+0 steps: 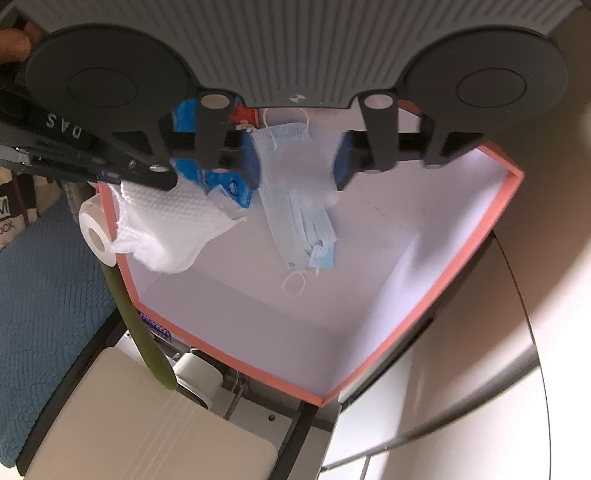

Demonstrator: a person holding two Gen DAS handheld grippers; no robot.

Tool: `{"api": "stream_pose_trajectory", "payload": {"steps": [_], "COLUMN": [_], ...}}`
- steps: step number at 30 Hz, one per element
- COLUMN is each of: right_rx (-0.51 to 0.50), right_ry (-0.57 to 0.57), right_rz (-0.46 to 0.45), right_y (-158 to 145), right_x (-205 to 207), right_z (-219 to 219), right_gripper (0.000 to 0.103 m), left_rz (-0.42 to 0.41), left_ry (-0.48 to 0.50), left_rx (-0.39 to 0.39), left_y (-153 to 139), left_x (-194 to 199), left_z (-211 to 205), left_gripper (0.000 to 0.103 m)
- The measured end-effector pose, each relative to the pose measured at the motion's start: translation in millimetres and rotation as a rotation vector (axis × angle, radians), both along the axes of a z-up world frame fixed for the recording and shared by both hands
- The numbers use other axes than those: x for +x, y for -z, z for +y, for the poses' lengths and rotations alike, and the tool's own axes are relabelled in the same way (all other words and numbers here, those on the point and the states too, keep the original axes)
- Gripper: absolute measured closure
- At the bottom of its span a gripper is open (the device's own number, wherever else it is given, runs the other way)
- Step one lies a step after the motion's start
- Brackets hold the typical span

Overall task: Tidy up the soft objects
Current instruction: 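Open the left gripper over the box while the right gripper releases the tissue, then withdraw both open grippers from the box toward the chair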

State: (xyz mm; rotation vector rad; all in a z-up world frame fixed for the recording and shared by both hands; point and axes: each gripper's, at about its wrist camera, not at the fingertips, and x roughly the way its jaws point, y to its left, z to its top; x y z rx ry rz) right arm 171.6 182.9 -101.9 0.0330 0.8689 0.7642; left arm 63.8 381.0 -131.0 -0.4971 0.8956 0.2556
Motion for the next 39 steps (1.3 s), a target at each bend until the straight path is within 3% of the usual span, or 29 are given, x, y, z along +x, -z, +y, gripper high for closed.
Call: {"api": "stream_pose_trajectory", "payload": {"steps": [1, 3, 13, 22, 39], "right_rx": [0.002, 0.015, 0.051, 0.053, 0.042], "right_ry": [0.0, -0.002, 0.015, 0.073, 0.273], "right_rz": [0.002, -0.01, -0.089, -0.151, -0.188], "right_y": [-1, -7, -37, -49, -49], "right_x": [-1, -6, -33, -69, -125], "right_z": [-1, -5, -36, -82, -183], "right_gripper": [0.058, 0.051, 0.05, 0.05, 0.05], "left_rz": [-0.001, -0.012, -0.07, -0.141, -0.203], "left_ry": [-0.009, -0.019, -0.028, 0.034, 0.187], "left_rx": [0.017, 0.036, 0.061, 0.082, 0.042], "left_y": [-2, -8, -41, -68, -76], "left_x": [0, -4, -28, -46, -59], "left_z": [0, -1, -19, -70, -166], "left_gripper": [0.051, 0.051, 0.051, 0.051, 0.051]}}
